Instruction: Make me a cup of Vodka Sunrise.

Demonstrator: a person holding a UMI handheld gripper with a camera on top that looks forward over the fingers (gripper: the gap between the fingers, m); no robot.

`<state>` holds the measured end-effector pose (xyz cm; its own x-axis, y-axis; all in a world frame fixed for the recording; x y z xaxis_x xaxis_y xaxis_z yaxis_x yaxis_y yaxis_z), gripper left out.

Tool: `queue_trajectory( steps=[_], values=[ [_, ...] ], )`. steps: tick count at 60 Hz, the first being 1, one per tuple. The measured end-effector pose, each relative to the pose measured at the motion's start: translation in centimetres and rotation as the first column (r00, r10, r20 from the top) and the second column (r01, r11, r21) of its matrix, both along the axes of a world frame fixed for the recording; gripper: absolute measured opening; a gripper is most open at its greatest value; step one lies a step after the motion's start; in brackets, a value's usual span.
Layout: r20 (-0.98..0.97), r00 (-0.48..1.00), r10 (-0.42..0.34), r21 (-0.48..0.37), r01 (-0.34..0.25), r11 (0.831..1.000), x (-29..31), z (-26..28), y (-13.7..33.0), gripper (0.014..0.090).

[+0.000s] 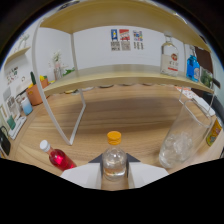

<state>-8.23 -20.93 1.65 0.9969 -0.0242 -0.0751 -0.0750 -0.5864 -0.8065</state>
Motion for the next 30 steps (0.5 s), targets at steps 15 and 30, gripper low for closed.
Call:
queue_trajectory(
  steps=[15, 30],
  values=[
    [0.045, 0.996, 0.074, 0.006, -0.074, 0.997, -0.3, -0.3, -1.0, 0.0371],
    [0.034, 0.989, 0.145, 0.006, -0.145, 0.989, -0.7, 1.3, -2.5, 0.0856]
  ],
)
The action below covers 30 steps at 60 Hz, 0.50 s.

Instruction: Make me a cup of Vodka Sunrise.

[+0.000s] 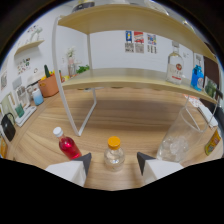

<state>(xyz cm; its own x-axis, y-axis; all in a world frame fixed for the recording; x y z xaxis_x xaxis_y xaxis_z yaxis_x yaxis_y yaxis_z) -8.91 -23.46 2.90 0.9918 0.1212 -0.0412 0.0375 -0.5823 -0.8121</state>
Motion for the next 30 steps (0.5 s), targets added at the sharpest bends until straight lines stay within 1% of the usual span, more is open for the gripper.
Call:
queue_trajectory(
  steps=[6, 12, 18, 24, 30],
  values=[
    [0.003, 1.0, 0.004, 0.064, -0.004, 0.998, 0.6, 3.9, -0.8, 0.0851],
    [0.002, 1.0, 0.017, 0.137, -0.017, 0.99, 1.5, 8.2, -2.2, 0.0857],
    [0.015, 1.0, 0.019, 0.173, -0.022, 0.985, 3.4, 11.0, -4.1, 0.086],
    [0.014, 1.0, -0.016, 0.175, 0.013, 0.985, 6.3, 12.2, -6.2, 0.0861],
    [-0.021, 0.997, -0.078, 0.142, 0.08, 0.987, 9.7, 12.3, -8.0, 0.086]
  ],
)
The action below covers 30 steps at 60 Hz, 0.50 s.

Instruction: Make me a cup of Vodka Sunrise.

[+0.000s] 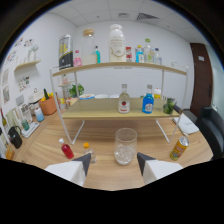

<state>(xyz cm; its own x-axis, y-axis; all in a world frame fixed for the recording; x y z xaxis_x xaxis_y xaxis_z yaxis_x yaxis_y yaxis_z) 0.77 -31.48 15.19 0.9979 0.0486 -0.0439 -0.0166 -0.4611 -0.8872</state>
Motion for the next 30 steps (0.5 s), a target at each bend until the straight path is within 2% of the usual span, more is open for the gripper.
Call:
queue_trajectory(
  steps=[6, 13, 19, 30],
  values=[
    [-0.021, 0.997, -0.068, -0.013, 0.068, 0.998, 3.6, 1.1, -1.0, 0.0855],
    [-0.027, 0.994, -0.105, 0.06, 0.107, 0.992, 7.1, 6.1, 0.7, 0.0852],
    [-0.031, 0.994, -0.107, 0.148, 0.111, 0.983, 9.2, 12.0, 4.0, 0.0856],
    [-0.009, 0.997, -0.077, 0.295, 0.076, 0.953, 11.1, 21.0, 11.5, 0.0852]
  ],
)
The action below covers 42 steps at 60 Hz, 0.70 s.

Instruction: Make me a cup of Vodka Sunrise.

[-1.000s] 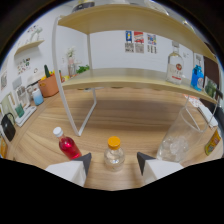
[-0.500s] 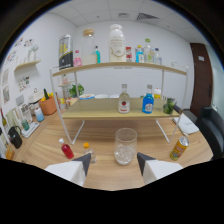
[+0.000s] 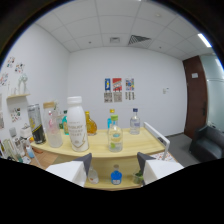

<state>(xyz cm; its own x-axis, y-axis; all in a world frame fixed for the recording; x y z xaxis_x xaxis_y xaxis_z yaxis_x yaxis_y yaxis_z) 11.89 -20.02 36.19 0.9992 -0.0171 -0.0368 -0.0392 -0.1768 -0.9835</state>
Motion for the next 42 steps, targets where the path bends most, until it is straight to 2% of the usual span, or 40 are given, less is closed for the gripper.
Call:
queue_trajectory(
  steps=[7, 12, 20, 27, 31, 37, 42],
  values=[
    [0.029, 0.999, 0.017, 0.037, -0.018, 0.999, 0.6, 2.6, 4.3, 0.0849],
    [0.025, 1.0, 0.019, 0.016, -0.019, 1.0, 0.7, 2.8, 6.8, 0.081],
    [0.009, 1.0, 0.019, -0.055, -0.018, 0.998, 0.7, 0.4, 9.4, 0.065],
    [0.006, 1.0, 0.016, -0.059, -0.016, 0.998, 0.6, -0.2, 9.8, 0.0374],
    [0.002, 1.0, -0.001, -0.052, 0.001, 0.999, 1.0, 0.0, 9.8, 0.037],
    [-0.007, 1.0, 0.021, -0.04, -0.021, 0.999, 0.8, 0.7, 9.3, 0.0362],
    [0.005, 1.0, 0.026, 0.002, -0.026, 1.0, 1.0, 2.7, 8.2, 0.0361]
  ],
)
